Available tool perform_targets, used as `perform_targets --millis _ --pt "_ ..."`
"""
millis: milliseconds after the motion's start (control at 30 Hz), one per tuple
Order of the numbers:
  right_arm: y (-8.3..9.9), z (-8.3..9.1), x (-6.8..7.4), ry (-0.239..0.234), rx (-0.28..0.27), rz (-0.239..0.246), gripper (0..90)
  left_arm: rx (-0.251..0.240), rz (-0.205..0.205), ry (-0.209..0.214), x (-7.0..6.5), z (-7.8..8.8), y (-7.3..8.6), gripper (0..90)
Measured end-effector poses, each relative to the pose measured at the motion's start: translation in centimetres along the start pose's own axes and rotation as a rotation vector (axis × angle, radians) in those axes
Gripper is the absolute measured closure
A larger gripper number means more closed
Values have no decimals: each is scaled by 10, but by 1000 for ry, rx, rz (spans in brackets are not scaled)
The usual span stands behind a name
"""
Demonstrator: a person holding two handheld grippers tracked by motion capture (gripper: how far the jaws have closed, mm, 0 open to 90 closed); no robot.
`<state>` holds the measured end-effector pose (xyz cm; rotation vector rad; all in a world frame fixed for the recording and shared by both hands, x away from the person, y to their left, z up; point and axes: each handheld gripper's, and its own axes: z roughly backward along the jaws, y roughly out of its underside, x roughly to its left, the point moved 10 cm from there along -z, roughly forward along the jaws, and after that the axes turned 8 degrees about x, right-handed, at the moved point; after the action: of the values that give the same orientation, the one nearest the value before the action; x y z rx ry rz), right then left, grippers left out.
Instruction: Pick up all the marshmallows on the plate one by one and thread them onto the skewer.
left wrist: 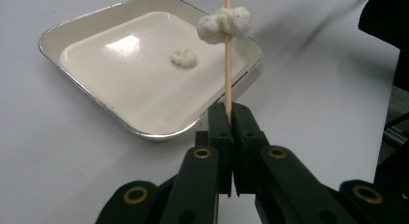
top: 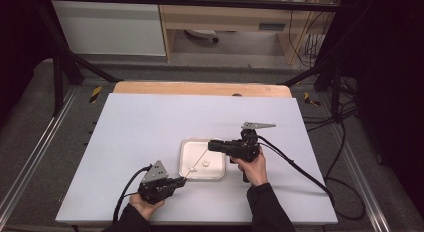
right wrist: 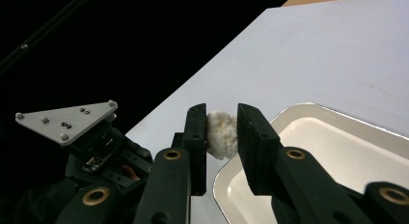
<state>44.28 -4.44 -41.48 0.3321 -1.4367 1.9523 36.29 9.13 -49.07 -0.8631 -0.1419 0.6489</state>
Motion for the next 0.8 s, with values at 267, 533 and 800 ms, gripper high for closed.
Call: perform_targets --millis 267,533,800 --pt "6 -5 2 -14 14 -1 764 23 -13 -5 -1 -2 3 885" --pt "12 -8 6 -20 29 11 781 56 -32 -9 -2 -5 6 886" --pt "19 -12 7 -16 44 24 787 77 -38 -7 -3 -7 8 886"
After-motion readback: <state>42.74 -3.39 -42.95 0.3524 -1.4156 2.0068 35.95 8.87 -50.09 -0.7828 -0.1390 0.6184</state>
